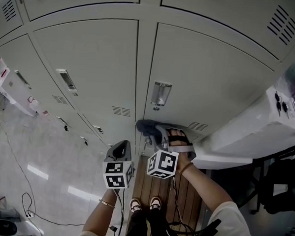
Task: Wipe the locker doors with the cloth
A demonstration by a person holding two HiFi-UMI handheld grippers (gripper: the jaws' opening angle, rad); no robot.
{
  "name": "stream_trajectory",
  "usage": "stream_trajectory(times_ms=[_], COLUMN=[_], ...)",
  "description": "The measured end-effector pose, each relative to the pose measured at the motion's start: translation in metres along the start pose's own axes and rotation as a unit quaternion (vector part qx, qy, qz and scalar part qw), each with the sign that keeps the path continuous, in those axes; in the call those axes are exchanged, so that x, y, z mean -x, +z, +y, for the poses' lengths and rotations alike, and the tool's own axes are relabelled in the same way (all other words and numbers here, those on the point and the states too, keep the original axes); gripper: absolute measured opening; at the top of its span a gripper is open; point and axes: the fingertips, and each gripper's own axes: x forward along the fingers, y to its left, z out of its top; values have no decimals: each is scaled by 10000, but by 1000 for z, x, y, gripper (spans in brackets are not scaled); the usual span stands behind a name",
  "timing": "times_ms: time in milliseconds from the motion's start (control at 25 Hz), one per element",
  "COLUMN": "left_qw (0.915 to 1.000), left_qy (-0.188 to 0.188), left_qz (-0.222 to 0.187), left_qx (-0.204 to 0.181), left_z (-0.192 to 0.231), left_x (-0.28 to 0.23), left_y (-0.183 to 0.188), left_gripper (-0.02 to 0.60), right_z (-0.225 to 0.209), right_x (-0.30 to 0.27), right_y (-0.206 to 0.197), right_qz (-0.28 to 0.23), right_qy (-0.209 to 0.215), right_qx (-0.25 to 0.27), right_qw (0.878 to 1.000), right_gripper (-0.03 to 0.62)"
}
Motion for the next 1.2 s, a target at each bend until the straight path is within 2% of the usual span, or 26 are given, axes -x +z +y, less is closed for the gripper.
stream_trajectory(times_ms=[360,680,840,1200], left_qw=[10000,9997,9992,9946], left_qy=[58,130,45,-240], left_qz=[-73,-211,-390,-957], left_qx=[-35,-58,-103,-333], left_z=[1,-2,-17,-65], left_x=[16,39,50,77], left_y=[8,28,54,134], left_gripper=[9,9,9,9], right_z=[8,-15,-37,-109], right_x=[-4,31,63,136], right_y=[-1,5,10,3], right_qz=[8,-145,-307,-157], right_qy=[85,-174,-377,-1023], right_qx=[0,-10,215,422], right_qw=[10000,9997,9986,9937], right_gripper=[43,43,43,43])
